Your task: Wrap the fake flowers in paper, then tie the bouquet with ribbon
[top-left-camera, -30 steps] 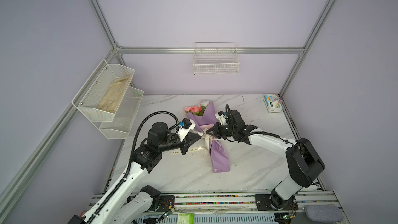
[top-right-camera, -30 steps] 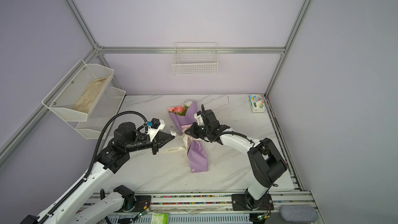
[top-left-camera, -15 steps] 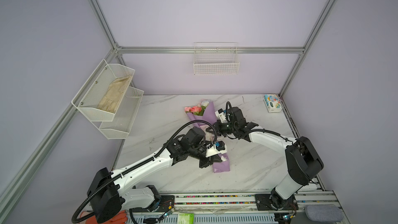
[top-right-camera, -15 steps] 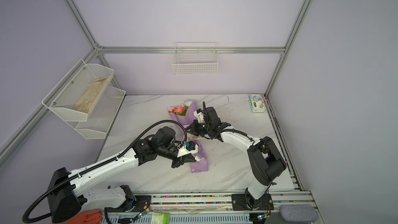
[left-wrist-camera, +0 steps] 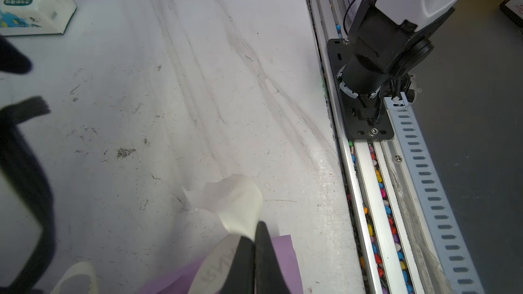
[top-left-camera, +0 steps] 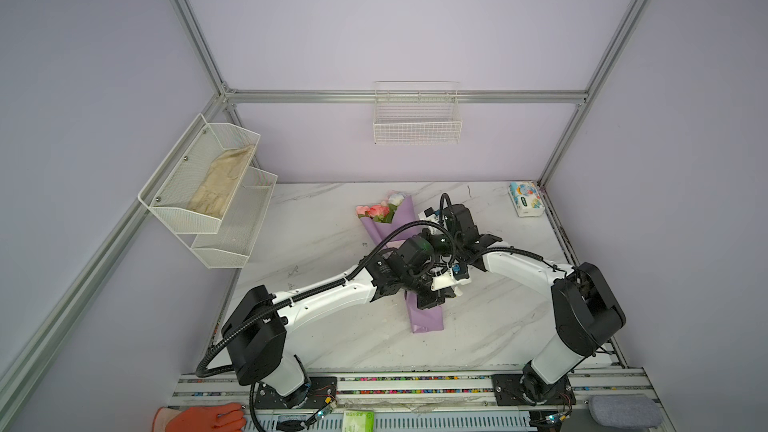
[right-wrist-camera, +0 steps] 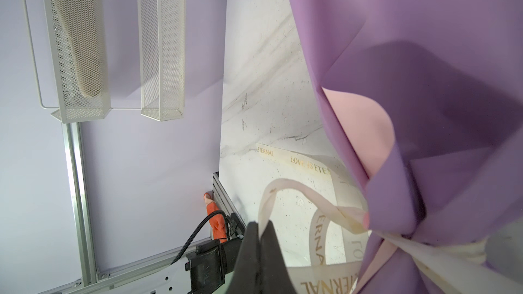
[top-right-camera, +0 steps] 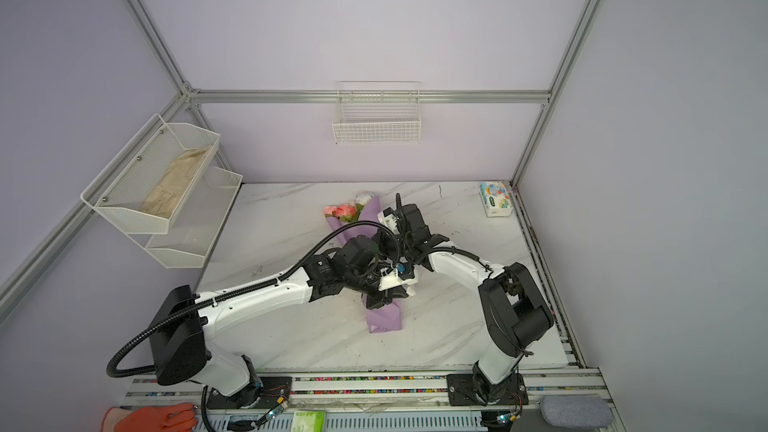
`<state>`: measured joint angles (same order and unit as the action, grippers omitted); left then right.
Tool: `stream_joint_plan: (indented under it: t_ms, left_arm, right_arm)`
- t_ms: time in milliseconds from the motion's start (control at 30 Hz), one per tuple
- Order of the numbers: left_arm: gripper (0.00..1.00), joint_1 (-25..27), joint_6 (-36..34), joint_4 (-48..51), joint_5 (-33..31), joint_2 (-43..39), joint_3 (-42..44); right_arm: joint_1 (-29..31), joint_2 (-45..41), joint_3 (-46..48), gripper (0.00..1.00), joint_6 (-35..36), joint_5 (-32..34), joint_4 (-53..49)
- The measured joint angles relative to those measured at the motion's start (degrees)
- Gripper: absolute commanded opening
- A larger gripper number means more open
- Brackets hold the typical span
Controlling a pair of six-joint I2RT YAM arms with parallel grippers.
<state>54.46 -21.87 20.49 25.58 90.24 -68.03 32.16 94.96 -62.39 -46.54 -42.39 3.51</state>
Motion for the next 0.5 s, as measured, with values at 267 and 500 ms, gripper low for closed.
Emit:
stream_joint_plan:
  t_ms: [267, 500]
  left_arm:
    - [0.54, 0.35, 5.44, -3.80, -7.04, -6.08, 1.16]
    - [0.53, -4.81, 16.31, -10.64, -14.47, -27.17, 16.04]
  right_arm:
    - [-0.26, 0.00, 0.00, 0.01, 0.63, -0.46, -0.20]
    - [-0.31, -0.02, 0.02, 0.01, 1.25, -1.36, -0.35]
